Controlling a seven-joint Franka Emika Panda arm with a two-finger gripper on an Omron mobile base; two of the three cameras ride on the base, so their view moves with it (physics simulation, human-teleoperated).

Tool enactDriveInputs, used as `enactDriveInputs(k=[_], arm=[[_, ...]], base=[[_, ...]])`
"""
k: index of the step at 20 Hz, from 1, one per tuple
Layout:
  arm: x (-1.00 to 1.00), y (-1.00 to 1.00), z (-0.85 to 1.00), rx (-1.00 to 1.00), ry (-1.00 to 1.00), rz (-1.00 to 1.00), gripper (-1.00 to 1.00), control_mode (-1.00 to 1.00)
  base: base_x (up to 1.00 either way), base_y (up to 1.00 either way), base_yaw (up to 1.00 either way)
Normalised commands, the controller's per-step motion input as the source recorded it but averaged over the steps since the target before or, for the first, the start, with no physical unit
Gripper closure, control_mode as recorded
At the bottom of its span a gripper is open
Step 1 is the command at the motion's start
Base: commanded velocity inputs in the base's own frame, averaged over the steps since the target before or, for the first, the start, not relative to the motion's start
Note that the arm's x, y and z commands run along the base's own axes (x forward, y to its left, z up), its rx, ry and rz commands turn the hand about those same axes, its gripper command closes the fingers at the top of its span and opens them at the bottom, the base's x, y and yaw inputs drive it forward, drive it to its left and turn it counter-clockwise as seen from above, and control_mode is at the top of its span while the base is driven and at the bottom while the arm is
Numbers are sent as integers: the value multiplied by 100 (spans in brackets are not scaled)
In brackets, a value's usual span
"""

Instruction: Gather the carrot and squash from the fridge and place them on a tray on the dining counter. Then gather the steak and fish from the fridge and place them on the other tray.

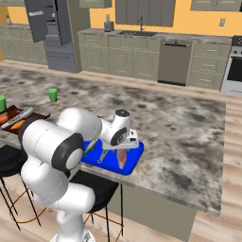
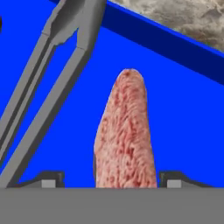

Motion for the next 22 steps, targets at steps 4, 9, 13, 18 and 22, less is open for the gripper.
enactDriveInputs(k=[4, 9, 13, 18, 22], arm=[[-13, 17, 56, -9, 0, 0, -100, -100], [-58, 18, 74, -11, -5, 0, -100, -100], [-64, 17, 89, -8, -5, 0, -100, -100], [-63, 15, 96, -6, -8, 1, -100, -100], [-67, 17, 91, -5, -8, 4, -100, -100]], base=[[0, 0, 0], [0, 0, 0], [0, 0, 0], [0, 0, 0], [0, 0, 0]])
